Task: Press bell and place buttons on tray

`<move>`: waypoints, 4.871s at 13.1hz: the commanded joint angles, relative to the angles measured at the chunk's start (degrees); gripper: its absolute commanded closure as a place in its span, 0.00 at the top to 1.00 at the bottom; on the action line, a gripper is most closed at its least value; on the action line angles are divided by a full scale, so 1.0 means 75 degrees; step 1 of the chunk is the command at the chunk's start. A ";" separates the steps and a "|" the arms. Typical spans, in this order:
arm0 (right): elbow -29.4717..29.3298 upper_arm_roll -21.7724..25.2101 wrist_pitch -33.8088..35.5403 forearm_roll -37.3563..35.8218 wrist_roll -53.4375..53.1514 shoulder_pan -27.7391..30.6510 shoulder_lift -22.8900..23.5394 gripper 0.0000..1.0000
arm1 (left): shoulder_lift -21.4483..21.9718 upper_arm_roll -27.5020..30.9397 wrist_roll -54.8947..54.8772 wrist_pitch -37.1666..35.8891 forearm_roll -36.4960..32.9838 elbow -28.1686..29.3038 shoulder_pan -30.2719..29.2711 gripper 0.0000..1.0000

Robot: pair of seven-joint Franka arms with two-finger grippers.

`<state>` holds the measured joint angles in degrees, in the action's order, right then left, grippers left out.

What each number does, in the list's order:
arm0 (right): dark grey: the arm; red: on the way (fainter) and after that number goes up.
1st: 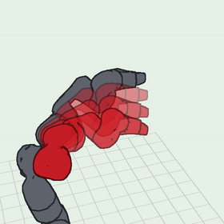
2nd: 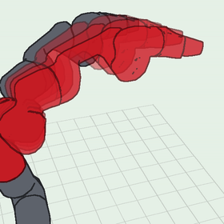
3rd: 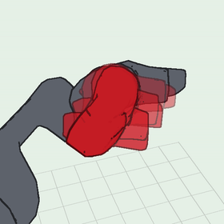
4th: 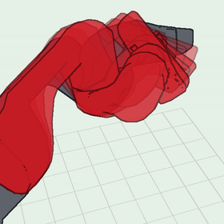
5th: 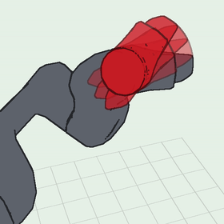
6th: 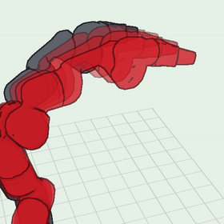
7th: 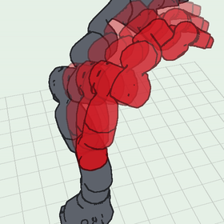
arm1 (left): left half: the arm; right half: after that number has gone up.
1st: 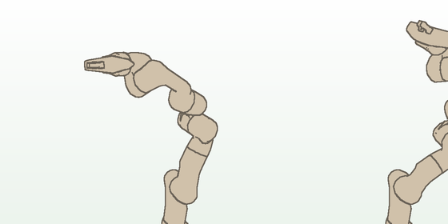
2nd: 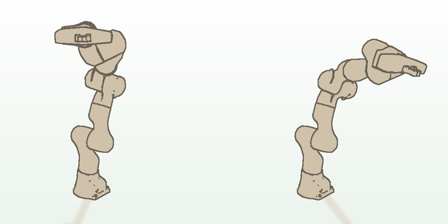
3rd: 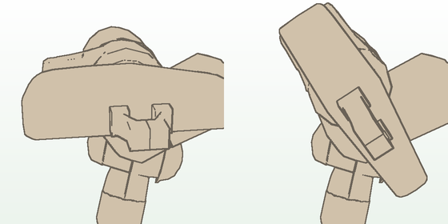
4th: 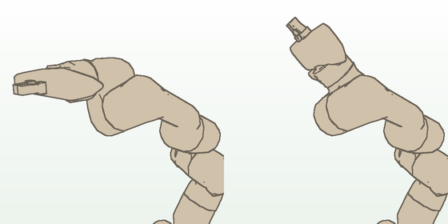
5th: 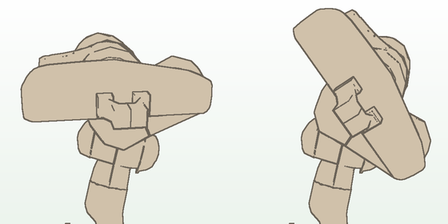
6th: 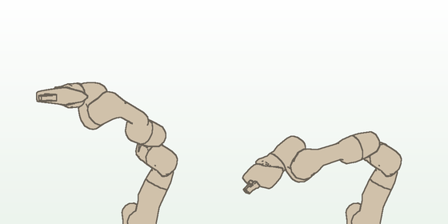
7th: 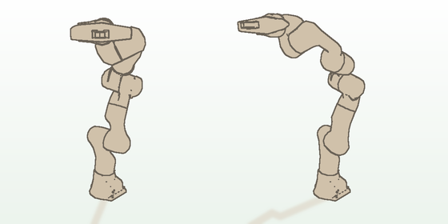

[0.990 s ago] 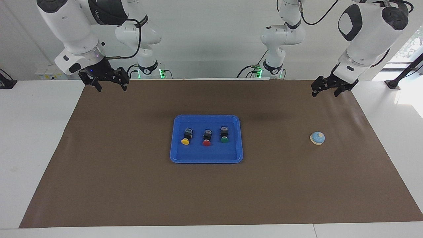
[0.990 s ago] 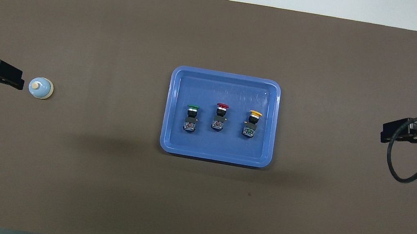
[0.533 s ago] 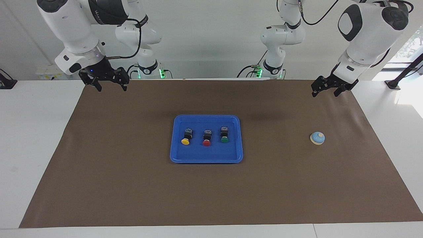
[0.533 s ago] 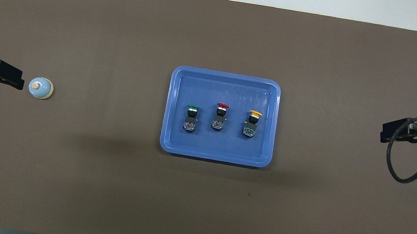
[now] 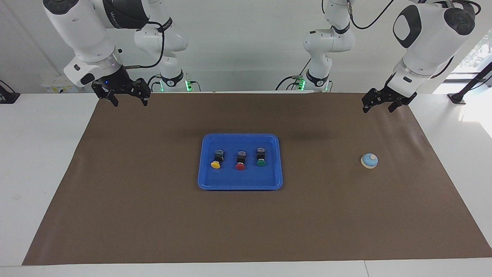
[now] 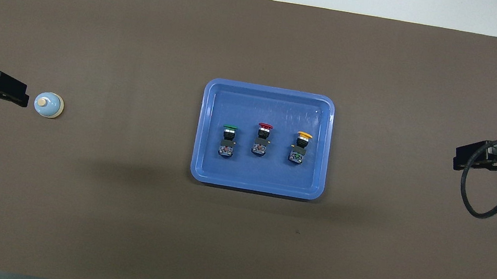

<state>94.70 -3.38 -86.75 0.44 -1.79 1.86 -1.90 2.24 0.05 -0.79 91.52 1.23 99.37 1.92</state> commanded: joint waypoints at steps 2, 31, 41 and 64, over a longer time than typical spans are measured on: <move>0.0135 -0.0112 -0.0023 0.0000 0.0169 0.0162 -0.0144 1.00 | 0.0135 0.0051 -0.0024 0.0499 0.0012 0.0214 -0.0068 0.43; 0.0135 -0.0112 -0.0023 0.0000 0.0169 0.0162 -0.0144 1.00 | -0.1495 -0.0018 -0.0797 0.2548 -0.0117 0.0993 -0.0959 1.00; 0.0135 -0.0112 -0.0023 0.0000 0.0169 0.0162 -0.0144 1.00 | -0.0123 -0.0019 -0.0739 0.0149 -0.0082 0.0332 -0.0572 1.00; 0.0135 -0.0112 -0.0023 0.0012 0.0169 0.0162 -0.0144 1.00 | -0.0369 -0.0019 -0.0516 -0.0086 -0.0094 -0.0629 -0.0080 1.00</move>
<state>94.70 -3.38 -86.75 0.44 -1.79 1.86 -1.91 0.53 -0.55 -5.64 90.37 1.09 96.19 0.76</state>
